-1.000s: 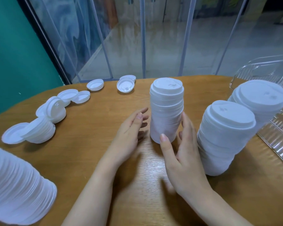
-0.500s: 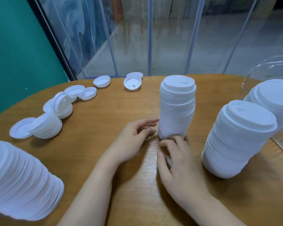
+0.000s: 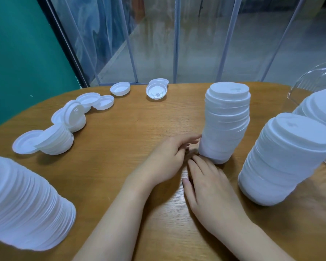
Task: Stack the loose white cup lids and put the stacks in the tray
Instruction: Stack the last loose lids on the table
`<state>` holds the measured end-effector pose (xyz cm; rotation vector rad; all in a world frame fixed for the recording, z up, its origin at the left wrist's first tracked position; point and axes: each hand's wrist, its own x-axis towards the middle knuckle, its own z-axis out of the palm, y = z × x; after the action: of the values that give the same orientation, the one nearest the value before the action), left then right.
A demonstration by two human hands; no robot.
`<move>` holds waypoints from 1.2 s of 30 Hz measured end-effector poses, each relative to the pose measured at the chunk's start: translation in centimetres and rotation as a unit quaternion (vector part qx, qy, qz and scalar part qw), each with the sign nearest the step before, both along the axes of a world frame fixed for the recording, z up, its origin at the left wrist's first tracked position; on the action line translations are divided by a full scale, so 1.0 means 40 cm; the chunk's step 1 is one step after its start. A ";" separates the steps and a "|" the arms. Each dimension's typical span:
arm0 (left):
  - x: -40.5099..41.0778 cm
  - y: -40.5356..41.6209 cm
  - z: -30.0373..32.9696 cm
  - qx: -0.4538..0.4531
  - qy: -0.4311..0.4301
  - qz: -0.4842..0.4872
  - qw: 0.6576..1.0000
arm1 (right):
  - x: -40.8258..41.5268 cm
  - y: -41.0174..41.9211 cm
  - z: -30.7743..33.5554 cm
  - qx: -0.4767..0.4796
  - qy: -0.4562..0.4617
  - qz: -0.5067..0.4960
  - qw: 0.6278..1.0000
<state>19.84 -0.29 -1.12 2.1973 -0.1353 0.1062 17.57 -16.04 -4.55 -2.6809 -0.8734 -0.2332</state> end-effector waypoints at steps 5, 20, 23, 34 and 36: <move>0.012 -0.014 0.000 0.003 0.011 -0.002 1.000 | -0.001 -0.009 0.014 -0.013 0.025 -0.027 0.999; 0.211 0.211 -0.030 0.117 -0.014 0.280 0.953 | 0.074 0.057 -0.013 -0.011 0.025 -0.021 0.999; 0.309 0.250 -0.027 0.152 -0.001 0.273 0.950 | 0.082 0.066 -0.043 0.014 0.014 -0.031 0.999; 0.589 0.326 0.047 0.255 0.080 0.196 0.943 | 0.130 0.094 -0.120 0.083 -0.059 -0.018 0.995; 0.603 0.327 0.046 0.246 0.086 0.179 0.949 | 0.137 0.099 -0.125 0.082 -0.062 -0.019 0.995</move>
<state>43.94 12.77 0.73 2.6962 0.3781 0.0888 23.07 -12.06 -9.55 -2.5540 -0.8021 -0.4645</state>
